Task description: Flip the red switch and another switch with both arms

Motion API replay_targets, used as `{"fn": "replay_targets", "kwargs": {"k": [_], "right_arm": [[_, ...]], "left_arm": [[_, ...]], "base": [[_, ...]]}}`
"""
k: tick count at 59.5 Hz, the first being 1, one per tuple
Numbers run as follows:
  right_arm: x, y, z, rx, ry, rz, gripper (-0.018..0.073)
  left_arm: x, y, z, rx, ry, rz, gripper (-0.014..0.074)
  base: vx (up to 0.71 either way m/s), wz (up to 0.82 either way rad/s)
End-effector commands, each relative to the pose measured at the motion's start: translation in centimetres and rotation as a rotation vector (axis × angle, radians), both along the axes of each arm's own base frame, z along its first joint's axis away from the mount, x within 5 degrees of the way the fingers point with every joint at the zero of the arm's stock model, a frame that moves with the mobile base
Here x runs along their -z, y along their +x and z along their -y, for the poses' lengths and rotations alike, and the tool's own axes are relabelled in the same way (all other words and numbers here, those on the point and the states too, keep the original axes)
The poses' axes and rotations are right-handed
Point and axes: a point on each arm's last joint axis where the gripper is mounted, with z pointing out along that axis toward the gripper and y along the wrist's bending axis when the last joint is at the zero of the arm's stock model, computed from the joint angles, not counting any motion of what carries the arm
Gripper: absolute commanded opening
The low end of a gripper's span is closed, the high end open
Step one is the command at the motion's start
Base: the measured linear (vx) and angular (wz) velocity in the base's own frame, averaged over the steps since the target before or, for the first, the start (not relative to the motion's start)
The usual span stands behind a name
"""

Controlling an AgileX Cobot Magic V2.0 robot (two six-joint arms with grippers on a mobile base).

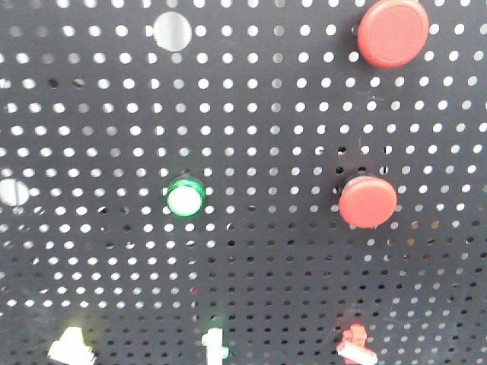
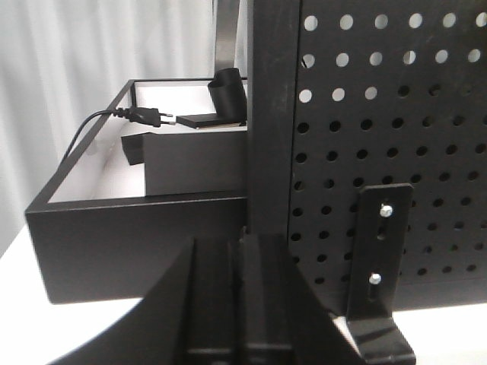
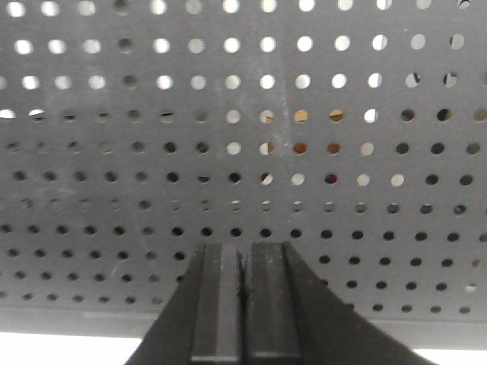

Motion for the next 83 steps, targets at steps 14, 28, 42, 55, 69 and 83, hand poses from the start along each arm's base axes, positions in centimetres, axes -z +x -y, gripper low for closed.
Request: {"fn": "replay_targets", "kwargs": {"k": [14, 28, 42, 55, 69, 83], "right_arm": [[-0.7, -0.1, 0.1, 0.007, -0.003, 0.095, -0.0006], [-2.0, -0.2, 0.1, 0.009, 0.019, 0.233, -0.0006], [-7.5, -1.6, 0.2, 0.004, 0.064, 0.398, -0.0006], [-14.5, -2.0, 0.1, -0.001, 0.036, 0.274, -0.0006], [-16.8, 0.1, 0.0, -0.008, 0.074, 0.197, -0.0006], [-16.6, 0.3, -0.1, -0.012, 0.14, 0.173, -0.0006]], "left_arm": [[-0.1, 0.0, -0.1, -0.007, -0.018, 0.074, 0.0003], [-0.7, -0.1, -0.1, -0.011, -0.02, 0.132, 0.0003], [-4.0, -0.6, -0.2, -0.017, -0.052, 0.32, 0.0003], [-10.8, -1.2, -0.1, -0.004, -0.034, 0.28, 0.0003], [-15.2, 0.9, 0.0, -0.003, -0.044, 0.242, 0.0003], [-16.1, 1.5, 0.6, 0.054, -0.048, 0.14, 0.0003]], "base": [[0.01, -0.02], [0.0, 0.0], [0.0, 0.0], [0.0, 0.0], [0.0, 0.0], [0.0, 0.0]]}}
